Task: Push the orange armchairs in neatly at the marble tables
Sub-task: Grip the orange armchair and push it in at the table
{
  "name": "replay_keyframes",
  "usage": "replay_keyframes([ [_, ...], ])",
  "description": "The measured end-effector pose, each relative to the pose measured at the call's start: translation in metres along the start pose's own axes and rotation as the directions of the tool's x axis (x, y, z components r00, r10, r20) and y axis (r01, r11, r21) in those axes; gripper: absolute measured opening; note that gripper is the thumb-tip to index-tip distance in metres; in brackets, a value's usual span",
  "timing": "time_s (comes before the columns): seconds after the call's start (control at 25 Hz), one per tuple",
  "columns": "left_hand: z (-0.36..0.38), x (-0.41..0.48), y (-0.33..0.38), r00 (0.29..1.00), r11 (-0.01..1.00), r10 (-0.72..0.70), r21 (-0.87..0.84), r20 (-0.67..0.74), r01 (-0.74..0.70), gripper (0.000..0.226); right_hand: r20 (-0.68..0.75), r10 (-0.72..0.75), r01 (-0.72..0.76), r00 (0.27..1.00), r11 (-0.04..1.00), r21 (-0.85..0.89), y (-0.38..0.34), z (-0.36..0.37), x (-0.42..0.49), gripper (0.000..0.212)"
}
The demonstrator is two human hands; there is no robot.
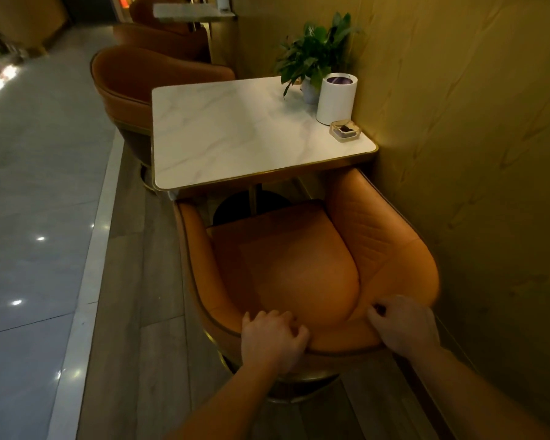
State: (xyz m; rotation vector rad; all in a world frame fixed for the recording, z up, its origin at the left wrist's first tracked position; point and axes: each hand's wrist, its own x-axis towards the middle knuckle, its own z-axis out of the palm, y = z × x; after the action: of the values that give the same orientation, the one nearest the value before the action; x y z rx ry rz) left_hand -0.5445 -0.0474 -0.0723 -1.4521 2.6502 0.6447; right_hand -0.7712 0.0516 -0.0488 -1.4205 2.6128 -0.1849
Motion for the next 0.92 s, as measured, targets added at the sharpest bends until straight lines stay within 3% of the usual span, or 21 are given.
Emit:
replay_keyframes([
  [0.68, 0.012, 0.001, 0.005, 0.998, 1.000, -0.027, 0.009, -0.062, 0.028, 0.048, 0.058, -0.019, 0.022, 0.998, 0.998, -0.067, 0.001, -0.012, -0.007, 0.048],
  [0.92, 0.015, -0.003, 0.009, 0.999, 0.999, -0.032, 0.002, 0.003, 0.032, 0.053, 0.097, -0.024, 0.032, 0.995, 0.995, -0.090, 0.005, -0.016, -0.008, 0.046],
])
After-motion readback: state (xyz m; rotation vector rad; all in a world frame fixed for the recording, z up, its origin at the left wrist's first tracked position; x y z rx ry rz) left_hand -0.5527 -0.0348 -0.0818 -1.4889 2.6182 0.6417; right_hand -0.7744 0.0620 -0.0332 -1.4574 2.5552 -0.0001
